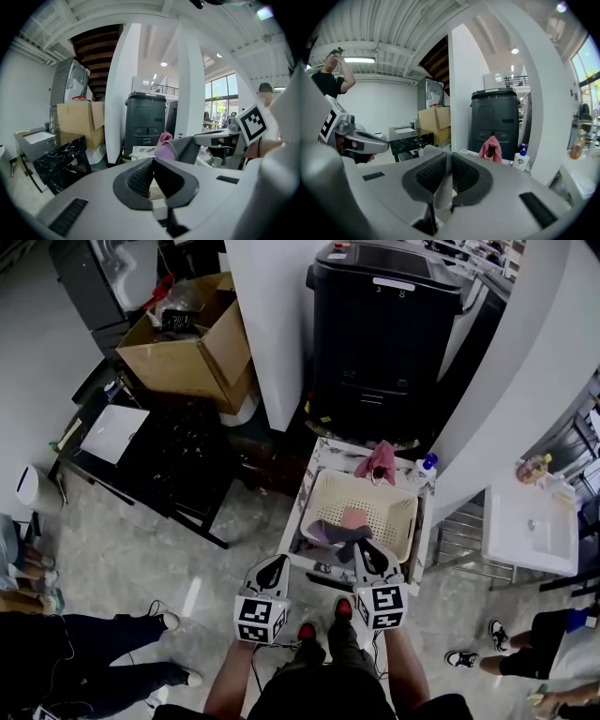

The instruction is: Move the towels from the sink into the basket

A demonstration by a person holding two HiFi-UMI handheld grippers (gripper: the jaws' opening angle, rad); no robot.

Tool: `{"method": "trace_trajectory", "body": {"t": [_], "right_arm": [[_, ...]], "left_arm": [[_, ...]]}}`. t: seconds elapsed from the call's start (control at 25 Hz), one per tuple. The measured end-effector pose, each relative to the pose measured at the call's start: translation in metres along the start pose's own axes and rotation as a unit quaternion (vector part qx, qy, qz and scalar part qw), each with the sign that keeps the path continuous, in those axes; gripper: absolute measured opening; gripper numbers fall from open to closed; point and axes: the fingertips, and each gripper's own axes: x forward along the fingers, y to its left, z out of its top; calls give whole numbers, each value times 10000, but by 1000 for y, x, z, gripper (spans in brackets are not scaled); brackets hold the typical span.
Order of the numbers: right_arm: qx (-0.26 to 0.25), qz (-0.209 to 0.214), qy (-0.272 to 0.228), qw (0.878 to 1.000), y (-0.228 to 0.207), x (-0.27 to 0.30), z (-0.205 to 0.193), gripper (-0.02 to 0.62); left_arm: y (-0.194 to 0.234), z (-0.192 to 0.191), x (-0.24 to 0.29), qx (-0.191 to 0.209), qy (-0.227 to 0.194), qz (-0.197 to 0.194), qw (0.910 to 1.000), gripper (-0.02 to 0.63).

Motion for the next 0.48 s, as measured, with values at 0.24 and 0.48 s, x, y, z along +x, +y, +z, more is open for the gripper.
{"method": "trace_trajectory", "body": {"t": [0.24,0.48], "right_arm": [[87,-416,-1,9991,-44,-8,-1,58],[257,-744,136,9968,-85,-7,-14,58]], "left_arm": [[-19,15,32,154,-8,-309,9994,8],[-36,22,67,247,92,-582,9980,8]]}}
